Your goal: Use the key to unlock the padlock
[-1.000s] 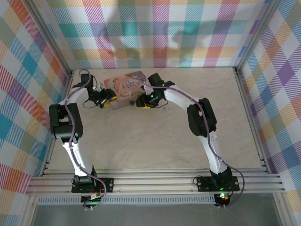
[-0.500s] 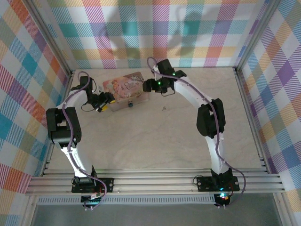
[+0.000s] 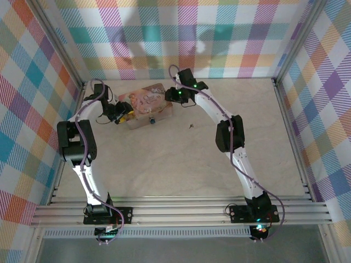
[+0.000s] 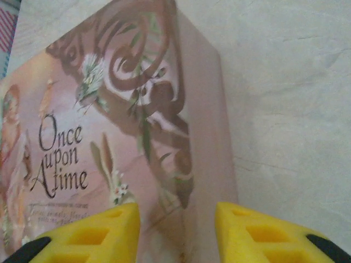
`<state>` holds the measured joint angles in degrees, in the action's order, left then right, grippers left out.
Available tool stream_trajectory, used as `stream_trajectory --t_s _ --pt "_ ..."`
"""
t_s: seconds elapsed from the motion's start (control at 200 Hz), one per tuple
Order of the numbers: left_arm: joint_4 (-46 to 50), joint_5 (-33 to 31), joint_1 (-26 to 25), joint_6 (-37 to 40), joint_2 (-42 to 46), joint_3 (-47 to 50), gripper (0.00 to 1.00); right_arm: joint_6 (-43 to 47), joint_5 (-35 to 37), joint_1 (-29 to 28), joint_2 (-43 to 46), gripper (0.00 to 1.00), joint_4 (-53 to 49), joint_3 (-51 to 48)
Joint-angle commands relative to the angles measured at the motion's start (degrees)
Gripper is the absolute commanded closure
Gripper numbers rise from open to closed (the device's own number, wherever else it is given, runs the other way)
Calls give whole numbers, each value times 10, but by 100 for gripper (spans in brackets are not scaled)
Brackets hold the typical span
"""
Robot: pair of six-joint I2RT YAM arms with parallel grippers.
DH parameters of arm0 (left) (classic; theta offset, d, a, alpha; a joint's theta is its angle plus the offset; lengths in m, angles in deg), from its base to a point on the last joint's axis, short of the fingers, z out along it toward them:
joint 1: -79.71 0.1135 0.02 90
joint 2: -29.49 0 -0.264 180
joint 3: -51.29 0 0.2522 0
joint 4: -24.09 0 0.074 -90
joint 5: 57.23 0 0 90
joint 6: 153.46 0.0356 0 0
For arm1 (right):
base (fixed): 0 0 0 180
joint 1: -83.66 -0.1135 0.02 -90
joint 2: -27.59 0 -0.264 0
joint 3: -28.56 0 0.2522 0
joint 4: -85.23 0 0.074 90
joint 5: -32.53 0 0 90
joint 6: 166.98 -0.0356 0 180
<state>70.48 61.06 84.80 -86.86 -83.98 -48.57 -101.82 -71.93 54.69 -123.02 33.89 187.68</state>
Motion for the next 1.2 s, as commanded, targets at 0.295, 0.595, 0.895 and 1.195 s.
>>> stream_trajectory --t_s 0.295,0.595,0.895,1.195 --pt "14 26 -27 4 19 55 47 -3 -20 -38 201 64 38 -329" --pt "-1 -4 -65 -29 161 228 48 -16 -17 -44 297 67 26 -446" --pt "20 -57 -75 -17 218 248 44 -17 23 -41 366 44 -20 -479" --pt "49 -112 -75 -10 262 216 41 42 52 27 375 50 -49 -479"
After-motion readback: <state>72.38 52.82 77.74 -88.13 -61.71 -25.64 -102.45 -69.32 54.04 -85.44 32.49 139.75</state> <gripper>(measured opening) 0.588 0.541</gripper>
